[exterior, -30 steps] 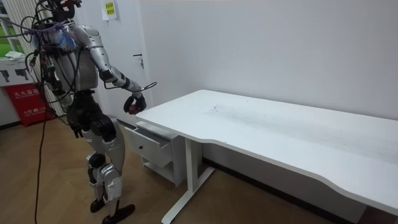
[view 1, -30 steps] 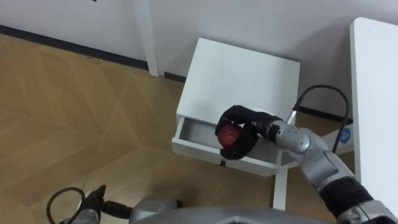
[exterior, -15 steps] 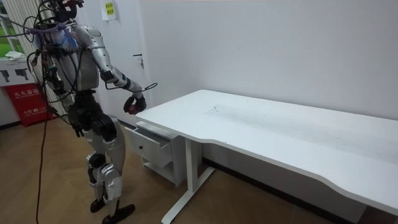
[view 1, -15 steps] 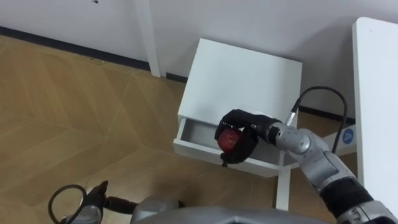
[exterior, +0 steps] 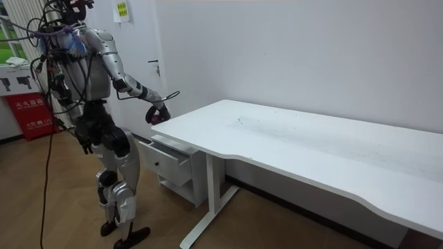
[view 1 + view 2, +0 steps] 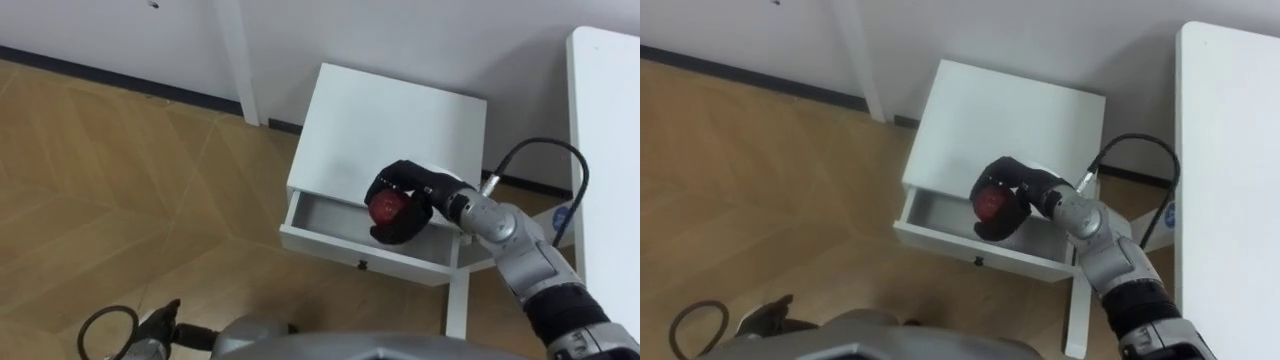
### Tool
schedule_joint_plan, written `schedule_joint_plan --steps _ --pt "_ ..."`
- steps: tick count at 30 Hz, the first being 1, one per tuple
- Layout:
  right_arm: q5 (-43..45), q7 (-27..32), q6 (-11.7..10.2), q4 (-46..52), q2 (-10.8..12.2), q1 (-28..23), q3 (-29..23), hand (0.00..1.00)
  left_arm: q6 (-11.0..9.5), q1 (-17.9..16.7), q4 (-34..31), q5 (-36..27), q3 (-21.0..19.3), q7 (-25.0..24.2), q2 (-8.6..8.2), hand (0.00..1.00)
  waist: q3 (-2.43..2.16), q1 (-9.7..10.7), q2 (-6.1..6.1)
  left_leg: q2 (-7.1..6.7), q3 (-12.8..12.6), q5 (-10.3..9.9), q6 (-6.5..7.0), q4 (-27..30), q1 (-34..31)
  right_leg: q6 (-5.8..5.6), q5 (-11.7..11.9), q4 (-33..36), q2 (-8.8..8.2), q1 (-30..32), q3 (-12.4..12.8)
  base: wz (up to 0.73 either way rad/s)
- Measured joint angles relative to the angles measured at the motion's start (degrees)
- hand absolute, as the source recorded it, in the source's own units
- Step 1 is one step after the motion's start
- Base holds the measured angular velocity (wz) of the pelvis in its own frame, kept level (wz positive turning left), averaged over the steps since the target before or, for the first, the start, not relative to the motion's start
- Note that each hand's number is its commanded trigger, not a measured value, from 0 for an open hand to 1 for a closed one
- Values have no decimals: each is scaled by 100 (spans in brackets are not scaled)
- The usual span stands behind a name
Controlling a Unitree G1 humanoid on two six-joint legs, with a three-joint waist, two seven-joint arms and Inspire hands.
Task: Put apple and close drawer
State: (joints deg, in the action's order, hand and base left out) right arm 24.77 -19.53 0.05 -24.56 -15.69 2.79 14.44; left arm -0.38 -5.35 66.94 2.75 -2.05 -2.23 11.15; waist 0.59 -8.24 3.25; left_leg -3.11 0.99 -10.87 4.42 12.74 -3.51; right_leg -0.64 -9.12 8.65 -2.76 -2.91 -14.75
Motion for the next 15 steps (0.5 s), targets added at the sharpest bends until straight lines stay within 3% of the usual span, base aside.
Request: schedule_joint_plan --steps 1,2,3,15 --pt "-1 61 0 0 0 1 -1 67 0 -6 4 2 0 2 0 0 4 6 7 0 5 0 0 2 0 0 0 0 0 0 -39 0" --pt "-2 110 0 -10 1 2 -1 15 0 -5 4 1 0 3 0 0 6 6 11 0 3 0 0 0 1 0 0 0 -8 3 -48 0" --pt "-2 136 0 -20 2 3 -1 0 0 -5 3 -1 0 3 0 0 6 6 12 0 0 0 1 0 1 0 0 0 -11 4 -47 0" --pt "-3 398 0 -23 2 12 -6 0 0 -66 -5 1 0 31 0 0 7 7 8 -3 16 -2 4 -25 4 -1 -1 0 -22 4 -113 0"
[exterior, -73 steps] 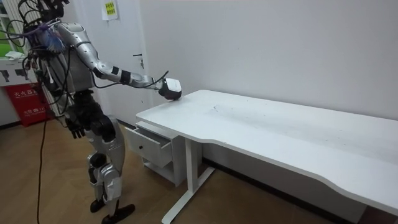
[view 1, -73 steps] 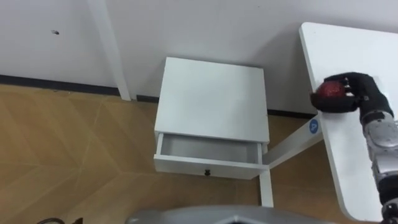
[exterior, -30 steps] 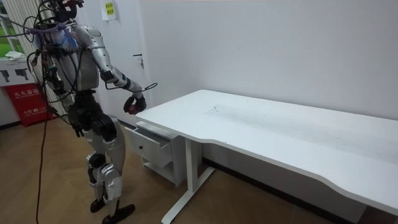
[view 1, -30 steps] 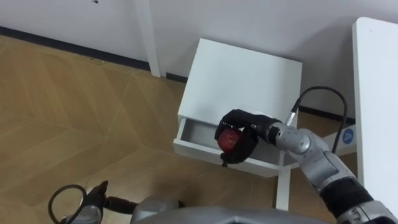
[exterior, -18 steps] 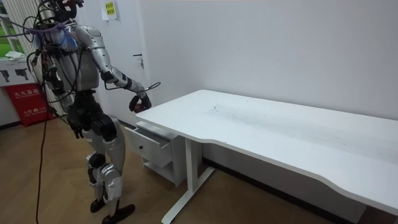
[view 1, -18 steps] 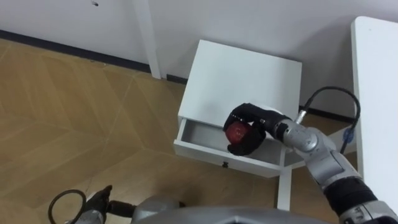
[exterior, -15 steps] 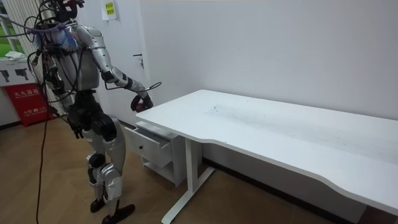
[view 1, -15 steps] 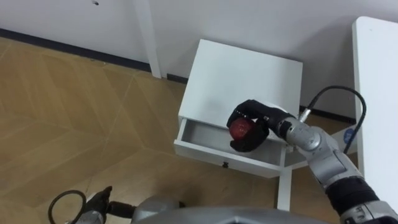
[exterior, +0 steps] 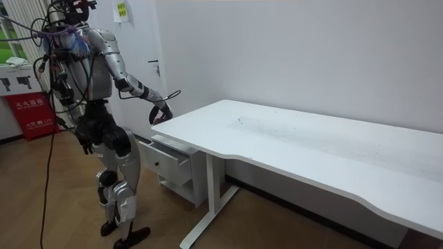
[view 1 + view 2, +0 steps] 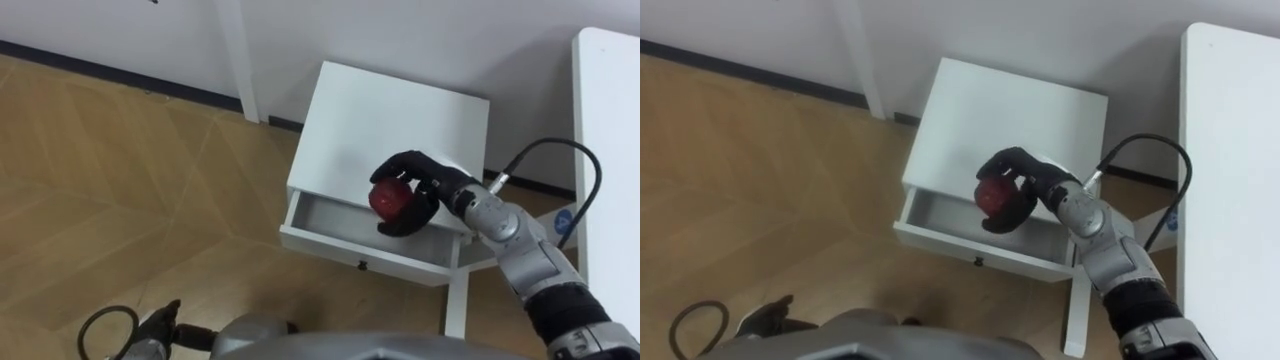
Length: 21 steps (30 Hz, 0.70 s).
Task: Put apple and close drawer
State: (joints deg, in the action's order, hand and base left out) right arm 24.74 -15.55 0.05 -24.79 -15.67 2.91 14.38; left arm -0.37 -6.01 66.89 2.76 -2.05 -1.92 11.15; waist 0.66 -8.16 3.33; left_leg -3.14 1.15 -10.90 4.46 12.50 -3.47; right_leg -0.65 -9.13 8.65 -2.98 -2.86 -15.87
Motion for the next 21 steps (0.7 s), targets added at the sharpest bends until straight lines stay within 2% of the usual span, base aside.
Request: schedule_joint_plan --steps 15,17,21 --pt "-43 211 -57 -214 -2 9 0 0 1 -135 -53 24 1 3 0 0 -9 24 17 1 -22 0 0 24 10 -1 -1 2 -9 -16 -2 0" --pt "-256 284 -139 -421 -2 5 -4 0 1 -140 -58 25 0 6 -1 0 -15 48 27 -7 -20 0 0 28 12 -1 -1 2 -9 -26 -4 0" --pt "-451 291 -159 -780 -2 -19 -48 0 0 -177 -56 15 -3 29 -1 0 -13 62 21 -12 -55 -2 4 39 15 -4 -2 5 -6 -29 11 -2"
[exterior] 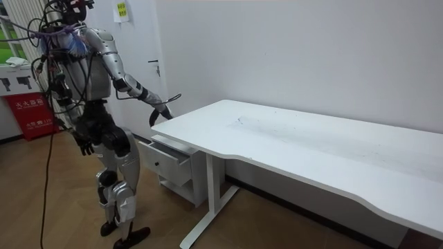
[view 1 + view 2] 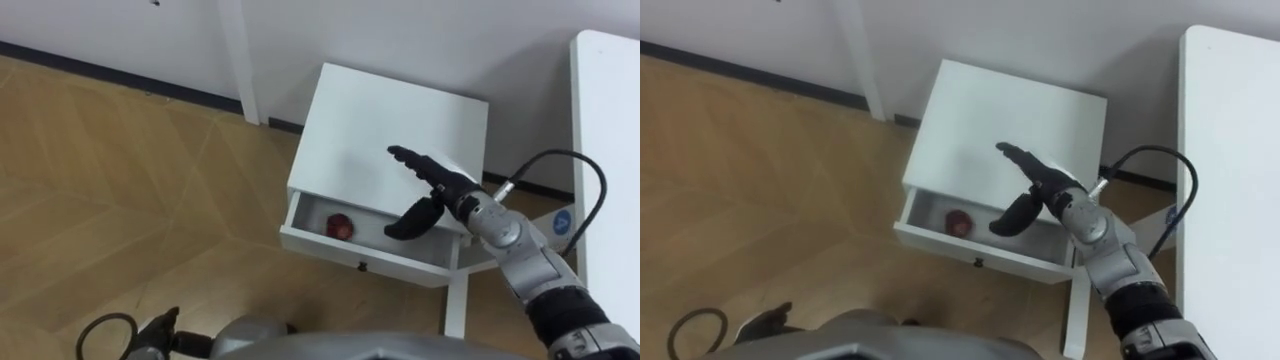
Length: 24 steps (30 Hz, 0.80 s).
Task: Put apple and close drawer
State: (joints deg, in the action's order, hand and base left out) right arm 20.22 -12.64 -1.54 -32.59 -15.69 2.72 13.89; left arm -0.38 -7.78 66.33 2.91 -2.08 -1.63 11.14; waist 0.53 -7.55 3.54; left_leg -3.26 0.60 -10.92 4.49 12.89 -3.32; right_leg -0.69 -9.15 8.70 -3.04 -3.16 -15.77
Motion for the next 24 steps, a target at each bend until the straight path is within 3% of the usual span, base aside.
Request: schedule_joint_plan --steps 6,10,13,15,16,17,18,19,20,21,22,23,24 --pt "-417 370 -142 -897 7 -178 -248 0 -2 -137 9 -13 1 272 -5 0 19 120 -50 -30 8 -25 38 26 154 -60 -37 0 -51 -174 23 2" --pt "-781 634 -254 -2121 89 -494 -935 0 -23 -344 18 38 -138 406 -102 0 -34 227 -118 -67 34 -73 96 2 295 -122 -76 41 -94 -316 20 4" --pt "-950 887 -262 -2673 88 -806 -1320 0 -25 -420 184 128 -384 423 -112 0 -25 368 -163 -67 -35 -203 139 227 222 -192 -191 462 -163 -167 -11 1" --pt "-912 995 -275 -2894 99 -829 -1377 0 -18 -384 346 133 -456 432 -134 0 -17 447 -234 -44 -291 -398 189 591 117 -234 -396 1384 -317 181 -45 16" --pt "-921 1034 -285 -3187 125 -850 -1624 0 -19 -320 464 166 -464 418 -152 0 -40 543 -294 21 -489 -493 262 769 87 -240 -411 2321 -489 572 -16 40" --pt "-923 1095 -283 -3454 125 -876 -1872 0 -2 -268 507 165 -486 386 -121 0 -47 623 -304 -58 -584 -552 353 896 126 -248 -259 3362 -706 1063 124 45" --pt "-927 1131 -267 -3552 122 -925 -2005 0 4 -271 505 164 -490 386 -103 0 -38 651 -287 -76 -618 -588 410 948 160 -242 -72 3831 -797 1305 214 28" --pt "-999 1224 -216 -3699 95 -1048 -2092 0 18 -295 506 175 -513 389 -67 0 -54 655 -361 -94 -678 -638 493 1074 193 -244 566 4636 -889 1781 433 0" --pt "-1115 1277 -142 -3827 92 -1123 -2100 0 69 -303 507 172 -532 392 -27 0 -80 684 -449 -50 -741 -687 567 1190 138 -318 1329 5306 -870 2302 677 -19" --pt "-1186 1268 -117 -3908 101 -1121 -2102 0 89 -286 509 173 -559 395 5 0 -91 709 -508 -28 -780 -718 594 1255 84 -288 1389 5804 -861 2696 775 -29" --pt "-1327 1235 -86 -4004 128 -1166 -2151 0 172 -192 519 175 -595 414 56 0 -55 779 -529 24 -819 -753 639 1418 -59 -205 1115 7015 -844 3474 786 -32" --pt "-1556 1237 -87 -4105 136 -1233 -2193 0 214 -48 573 151 -597 446 78 0 -53 806 -648 155 -836 -788 656 1583 -260 -128 769 8019 -710 4212 704 -27" --pt "-1674 1245 -89 -4116 147 -1261 -2188 0 246 -12 638 120 -599 454 99 0 -40 821 -683 203 -837 -799 660 1648 -345 -113 643 8483 -659 4551 650 -19"
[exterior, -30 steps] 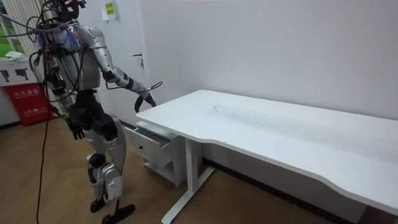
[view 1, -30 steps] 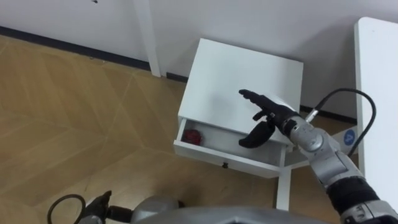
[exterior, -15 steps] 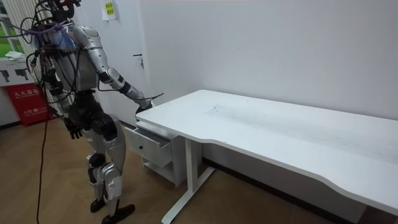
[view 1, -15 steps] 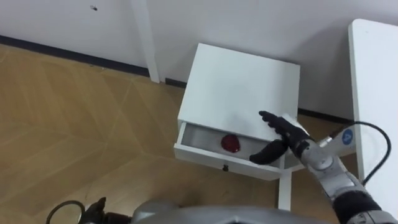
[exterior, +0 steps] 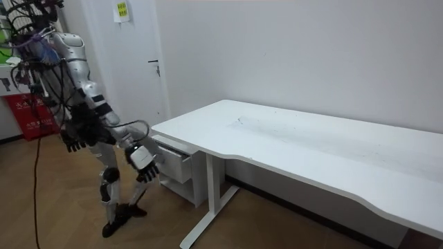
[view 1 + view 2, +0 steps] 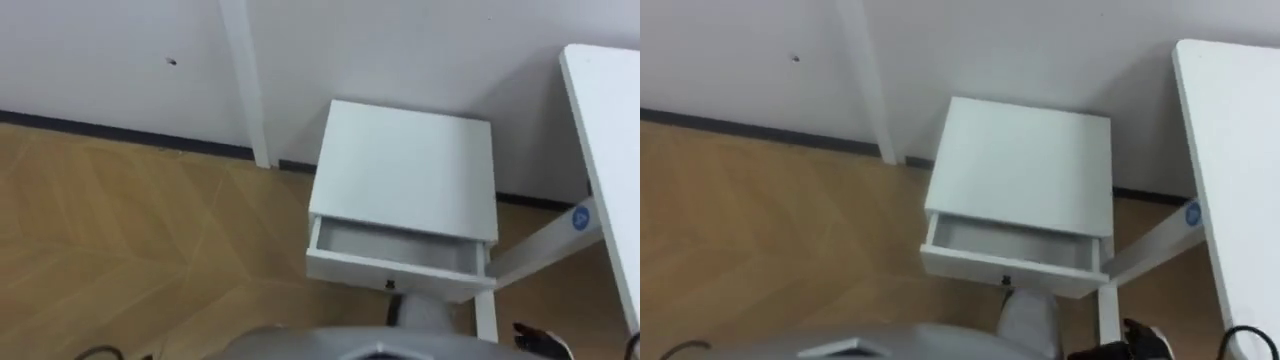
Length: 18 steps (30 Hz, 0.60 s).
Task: Put apple and close drawer
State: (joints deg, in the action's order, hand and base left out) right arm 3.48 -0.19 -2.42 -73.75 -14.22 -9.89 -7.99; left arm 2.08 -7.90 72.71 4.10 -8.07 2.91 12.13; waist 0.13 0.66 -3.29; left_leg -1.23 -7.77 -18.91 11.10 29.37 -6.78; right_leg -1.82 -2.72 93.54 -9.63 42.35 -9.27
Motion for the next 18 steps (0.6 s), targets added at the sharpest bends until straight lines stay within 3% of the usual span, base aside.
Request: schedule_joint_plan --steps 2,4,7,8,9,10,11,12,13,14,15,16,18 --pt "-537 66 -7 -215 50 -177 32 0 176 183 49 -4 8 40 28 0 25 193 -107 88 2 -37 54 196 -168 -10 -385 1339 83 1142 -162 -5" --pt "-804 110 81 -411 70 -270 108 0 303 214 45 39 15 36 13 0 35 297 -170 158 2 -146 58 386 -228 16 -535 1786 100 1701 -273 -5" --pt "-1248 245 182 -443 72 -253 261 0 455 132 50 48 27 41 -10 0 39 403 -171 206 -27 -233 50 549 -277 24 -551 1943 104 2211 -279 -12" --pt "-1482 316 191 -463 71 -209 271 0 504 84 48 50 26 43 -15 0 40 428 -174 210 -31 -235 -40 540 -284 26 -547 1915 86 2244 -257 -9" --pt "-1552 347 204 -478 71 -175 282 0 513 48 47 50 17 52 -18 0 40 450 -171 209 -41 -239 -179 520 -279 30 -544 1865 78 2221 -253 -10" --pt "-1680 443 251 -466 65 -118 347 0 516 -52 46 51 2 111 -62 0 2 485 -206 166 -124 -180 -640 320 -179 64 -535 1673 123 2075 -235 -29" --pt "-1716 521 310 -458 93 -7 373 0 505 -200 42 45 -5 175 -124 0 -20 444 62 82 -192 -166 -1433 330 -42 37 -539 1424 -9 1867 -152 -17" --pt "-1675 531 326 -446 111 -3 352 0 500 -157 27 41 46 188 -103 0 6 461 58 194 76 -259 -1014 893 -220 -24 -548 1397 -102 1814 -135 16" --pt "-1546 557 419 -434 129 -14 223 0 408 -77 -77 34 172 188 -12 0 19 449 -145 683 737 -935 -763 1491 -576 -110 -582 1400 -126 1817 3 37" --pt "-1476 604 519 -413 178 49 197 0 322 -35 -79 35 182 211 61 0 82 378 -53 697 449 -1096 -501 1881 -763 -121 -580 1209 -148 1665 385 15" --pt "-1442 629 541 -391 166 73 164 0 318 -109 -80 35 176 218 33 0 76 363 -30 646 424 -1123 -494 1902 -731 -124 -578 1006 -179 1424 459 -18" --pt "-1443 661 554 -237 152 109 132 0 313 -209 -80 37 172 220 -25 0 78 372 -9 620 329 -1089 -396 1798 -609 -148 -569 556 -230 865 467 -20" --pt "-1555 664 560 -151 151 80 166 0 224 -226 -80 27 160 290 -29 0 90 367 42 486 293 -985 -363 1523 -531 -227 -522 -523 -327 21 454 -4"
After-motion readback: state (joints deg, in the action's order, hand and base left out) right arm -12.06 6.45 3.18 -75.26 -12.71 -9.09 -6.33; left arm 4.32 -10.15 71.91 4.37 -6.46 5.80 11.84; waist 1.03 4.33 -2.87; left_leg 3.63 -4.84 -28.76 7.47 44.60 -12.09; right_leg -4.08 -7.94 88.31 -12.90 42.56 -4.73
